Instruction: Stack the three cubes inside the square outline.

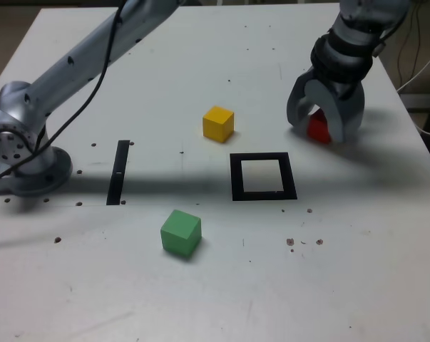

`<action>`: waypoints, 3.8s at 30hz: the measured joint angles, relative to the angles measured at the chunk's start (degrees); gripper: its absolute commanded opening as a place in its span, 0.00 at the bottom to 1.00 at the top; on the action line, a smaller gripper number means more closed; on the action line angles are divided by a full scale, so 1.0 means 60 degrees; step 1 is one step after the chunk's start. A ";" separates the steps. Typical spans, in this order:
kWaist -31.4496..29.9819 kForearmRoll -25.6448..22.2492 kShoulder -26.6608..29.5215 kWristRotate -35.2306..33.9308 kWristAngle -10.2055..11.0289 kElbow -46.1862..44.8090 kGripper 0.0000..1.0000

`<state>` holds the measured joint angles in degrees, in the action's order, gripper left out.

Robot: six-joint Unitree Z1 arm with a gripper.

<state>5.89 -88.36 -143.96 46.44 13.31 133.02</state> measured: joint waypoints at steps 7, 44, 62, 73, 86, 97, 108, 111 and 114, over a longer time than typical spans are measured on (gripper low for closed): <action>-0.0017 0.0000 0.0000 -0.0031 0.0000 -0.0012 0.38; -0.0018 -0.0270 0.2355 -0.3045 -0.0843 -0.2393 0.38; -0.0343 0.0754 0.3916 -0.5859 -0.1921 -0.4979 0.38; -0.0959 0.1487 0.3968 -0.6598 -0.2319 -0.5678 0.39; -0.1238 0.2845 0.3871 -0.6839 -0.2664 -0.6961 0.39; -0.1238 0.3544 0.3591 -0.6840 -0.2832 -0.7352 0.50; -0.1250 0.3714 0.3451 -0.6842 -0.2846 -0.7595 0.97; -0.1250 0.3714 0.3500 -0.6841 -0.2822 -0.7681 0.99; -0.1250 0.3702 0.3606 -0.6841 -0.2748 -0.7791 0.99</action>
<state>-1.60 -66.15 -122.32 5.39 -3.17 86.27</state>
